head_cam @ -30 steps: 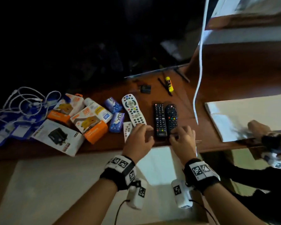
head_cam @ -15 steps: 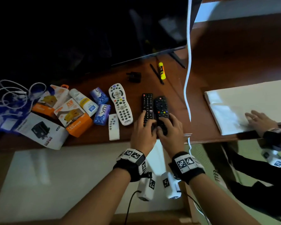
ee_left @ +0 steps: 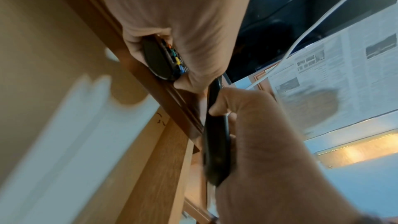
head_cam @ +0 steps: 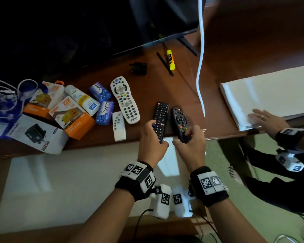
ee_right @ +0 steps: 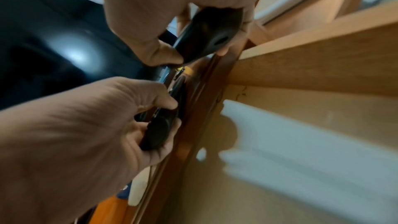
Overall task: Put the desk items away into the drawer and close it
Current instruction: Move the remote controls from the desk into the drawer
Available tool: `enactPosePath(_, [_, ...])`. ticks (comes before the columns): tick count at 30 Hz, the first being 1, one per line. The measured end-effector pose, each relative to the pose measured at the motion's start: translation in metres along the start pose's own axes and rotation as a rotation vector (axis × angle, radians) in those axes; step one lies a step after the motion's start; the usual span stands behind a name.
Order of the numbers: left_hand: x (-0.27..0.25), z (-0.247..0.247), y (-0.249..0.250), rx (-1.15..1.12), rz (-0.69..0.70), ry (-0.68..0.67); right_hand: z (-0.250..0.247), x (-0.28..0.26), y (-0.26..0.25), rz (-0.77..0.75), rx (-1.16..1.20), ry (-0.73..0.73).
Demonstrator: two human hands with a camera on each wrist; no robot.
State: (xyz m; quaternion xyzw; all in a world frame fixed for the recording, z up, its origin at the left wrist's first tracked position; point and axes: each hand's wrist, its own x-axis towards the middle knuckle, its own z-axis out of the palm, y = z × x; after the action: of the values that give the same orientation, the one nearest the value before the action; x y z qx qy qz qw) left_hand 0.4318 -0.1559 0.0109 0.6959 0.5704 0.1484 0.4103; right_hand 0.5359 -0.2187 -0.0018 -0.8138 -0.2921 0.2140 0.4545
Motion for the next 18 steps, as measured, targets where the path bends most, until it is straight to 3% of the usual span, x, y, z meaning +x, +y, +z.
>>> enactPosePath(3, [-0.017, 0.0, -0.006, -0.055, -0.04, -0.071, -0.006, -0.025, 0.003, 0.157, 0.136, 0.017])
enactPosePath(6, [-0.034, 0.009, -0.014, -0.075, -0.065, -0.133, -0.002, -0.045, 0.014, 0.267, 0.13, 0.027])
enactPosePath(13, [-0.057, 0.018, -0.052, -0.122, -0.106, -0.134, 0.024, -0.064, 0.032, 0.335, 0.061, 0.047])
enactPosePath(18, [-0.068, 0.017, -0.086, -0.14, -0.129, -0.091, 0.044, -0.076, 0.041, 0.429, -0.038, -0.047])
